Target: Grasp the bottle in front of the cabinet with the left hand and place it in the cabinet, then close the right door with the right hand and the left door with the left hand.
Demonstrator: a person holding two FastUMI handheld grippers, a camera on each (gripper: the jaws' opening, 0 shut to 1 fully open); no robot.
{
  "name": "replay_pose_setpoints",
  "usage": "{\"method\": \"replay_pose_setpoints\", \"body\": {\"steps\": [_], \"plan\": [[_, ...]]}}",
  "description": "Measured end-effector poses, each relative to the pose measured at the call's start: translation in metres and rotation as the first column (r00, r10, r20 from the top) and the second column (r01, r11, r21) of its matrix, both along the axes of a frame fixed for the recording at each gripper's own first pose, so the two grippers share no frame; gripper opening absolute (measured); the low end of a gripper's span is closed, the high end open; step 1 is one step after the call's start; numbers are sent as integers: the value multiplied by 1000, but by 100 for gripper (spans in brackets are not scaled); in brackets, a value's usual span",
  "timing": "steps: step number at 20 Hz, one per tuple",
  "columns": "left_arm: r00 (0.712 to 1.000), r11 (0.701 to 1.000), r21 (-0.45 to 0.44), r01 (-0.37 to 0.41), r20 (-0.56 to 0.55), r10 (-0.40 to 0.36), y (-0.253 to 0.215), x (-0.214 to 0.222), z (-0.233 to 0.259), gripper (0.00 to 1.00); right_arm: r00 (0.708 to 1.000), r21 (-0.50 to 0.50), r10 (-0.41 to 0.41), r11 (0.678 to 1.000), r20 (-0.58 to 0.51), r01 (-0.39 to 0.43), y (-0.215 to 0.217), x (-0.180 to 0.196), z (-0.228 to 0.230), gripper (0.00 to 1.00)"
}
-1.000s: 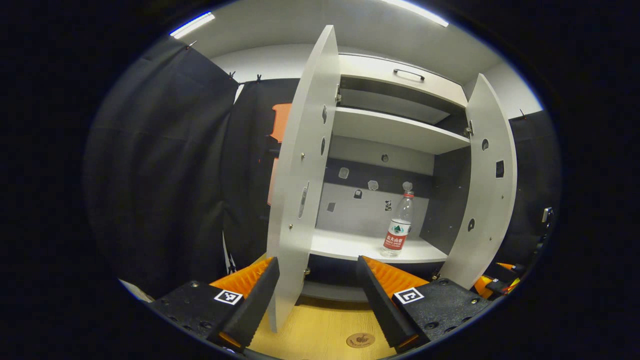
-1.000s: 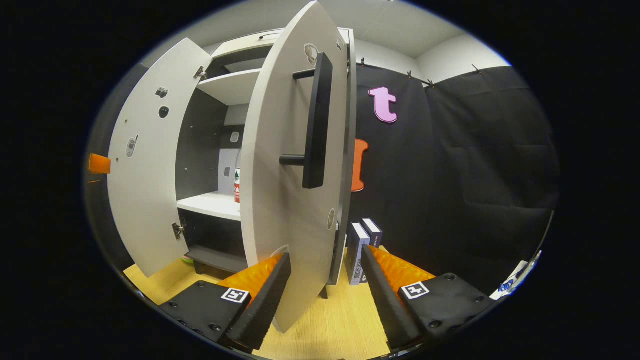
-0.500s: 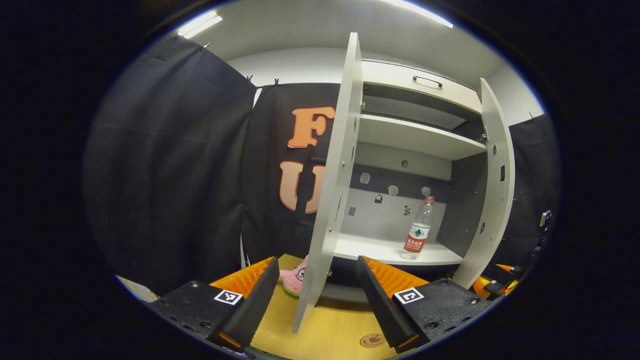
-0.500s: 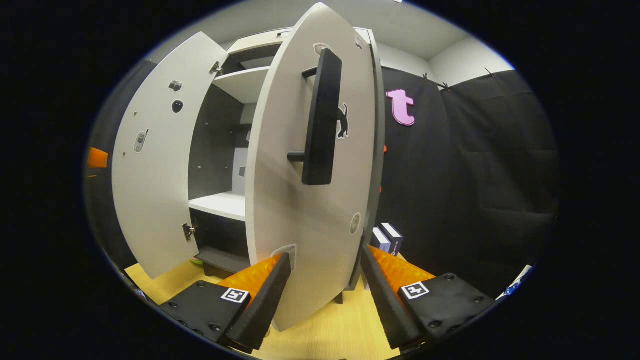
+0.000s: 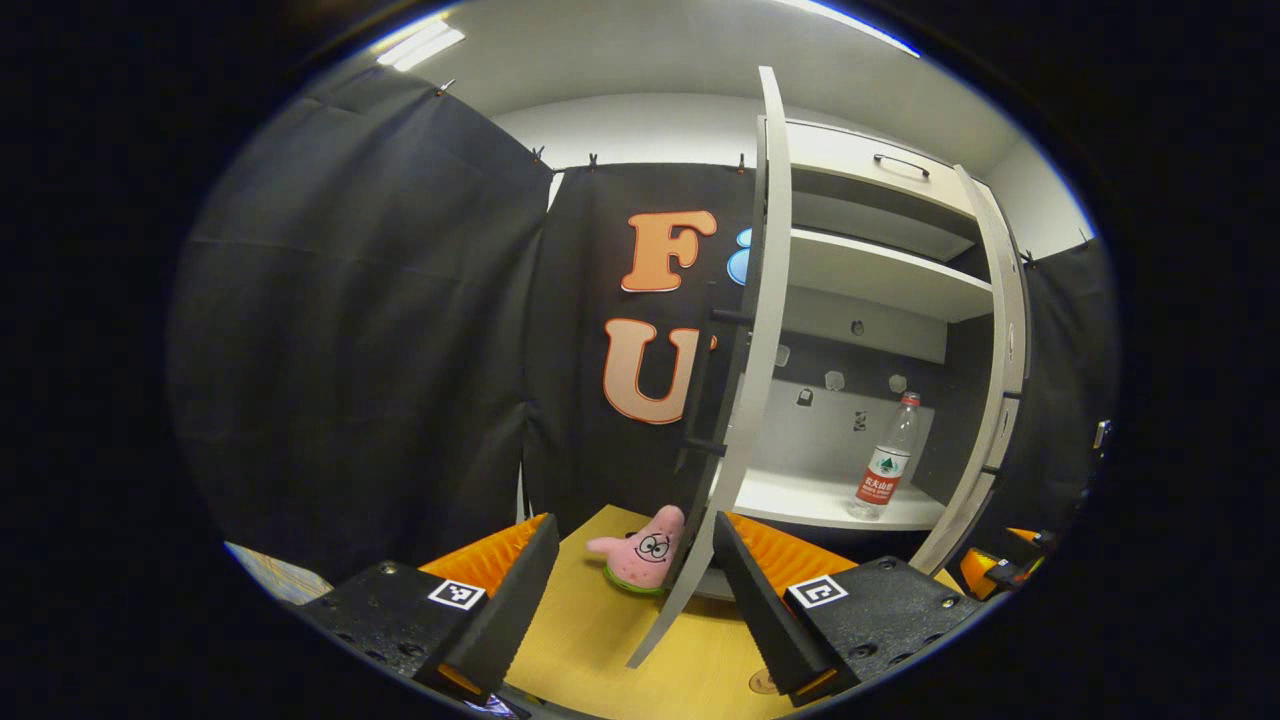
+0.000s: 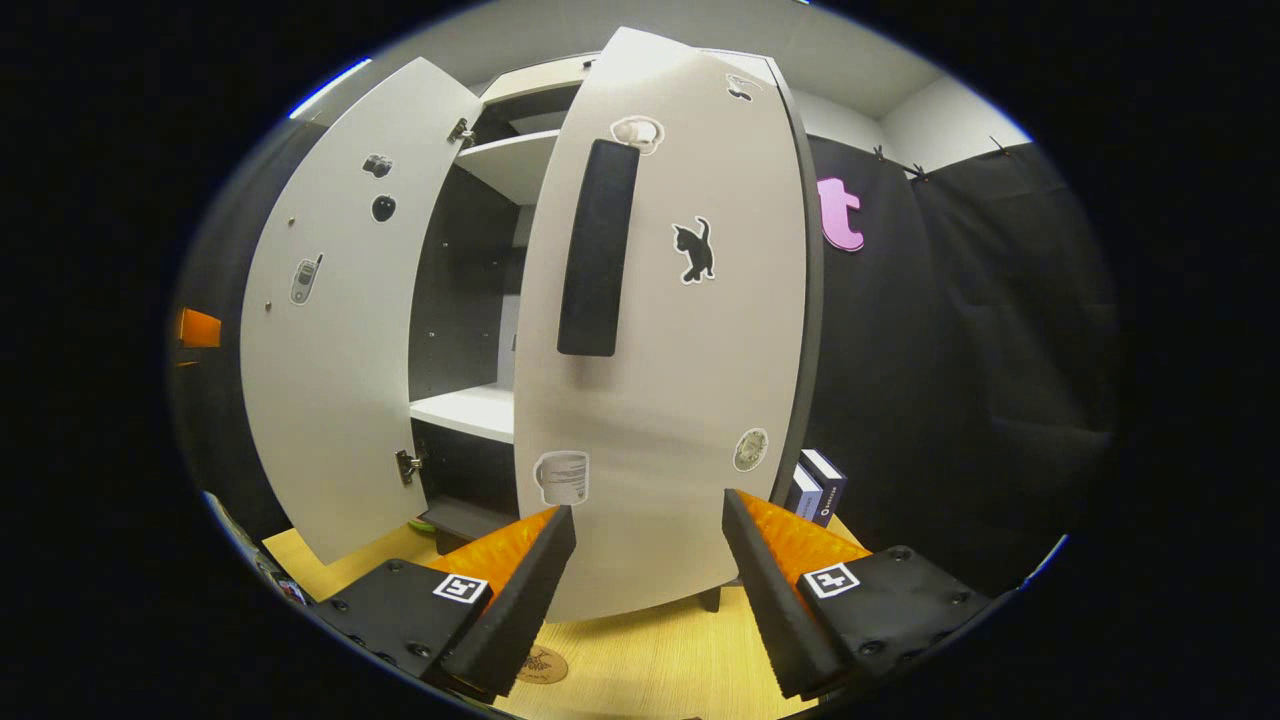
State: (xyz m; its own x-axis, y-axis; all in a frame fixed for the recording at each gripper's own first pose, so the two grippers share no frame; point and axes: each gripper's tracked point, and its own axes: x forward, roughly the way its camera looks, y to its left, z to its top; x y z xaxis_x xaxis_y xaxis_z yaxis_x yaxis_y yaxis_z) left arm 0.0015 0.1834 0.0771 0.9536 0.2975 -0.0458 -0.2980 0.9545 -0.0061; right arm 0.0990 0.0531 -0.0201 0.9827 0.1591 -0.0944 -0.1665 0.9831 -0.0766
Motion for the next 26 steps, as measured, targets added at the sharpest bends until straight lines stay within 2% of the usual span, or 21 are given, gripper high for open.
{"method": "replay_pose_setpoints", "body": {"steps": [1,3,4,8,9,11,15,16,19,20,24,26], "plan": [[1000,1000,0,-8,-1,8,4,-1,-3,95,1000,-2,1,1000,2,-1,-1,-1,3,98],[1000,1000,-2,-19,0,19,14,-1,-4,95,1000,-2,7,1000,5,-7,0,-4,7,94],[1000,1000,-2,-26,0,26,18,0,-5,95,1000,5,12,1000,7,-12,1,-6,10,98],[999,999,13,-44,-7,44,34,1,-10,95,1000,20,16,1000,14,-16,-4,-14,26,98],[999,999,8,-42,-8,42,35,2,-13,95,1000,14,13,1000,18,-13,-6,-15,30,94],[999,999,-6,-37,-16,37,36,7,-21,95,999,1,5,1000,33,-5,-8,-18,38,99],[998,999,-13,-33,-45,32,36,14,-36,95,998,13,-7,1000,61,7,-13,-27,54,98],[998,999,-15,-30,-49,29,35,15,-37,95,998,15,-8,1000,64,7,-14,-28,57,94],[998,999,-34,-11,-55,9,29,19,-42,95,998,10,-17,1000,61,17,-20,-30,61,94],[998,999,-39,-5,-56,3,28,20,-42,97,998,12,-20,1000,54,19,-22,-32,62,98],[997,999,-35,21,-79,-24,26,23,-48,95,998,36,-31,999,61,29,-31,-33,71,94],[995,999,-27,20,-95,-23,27,25,-51,95,997,28,-47,999,68,45,-38,-31,71,98]]}}
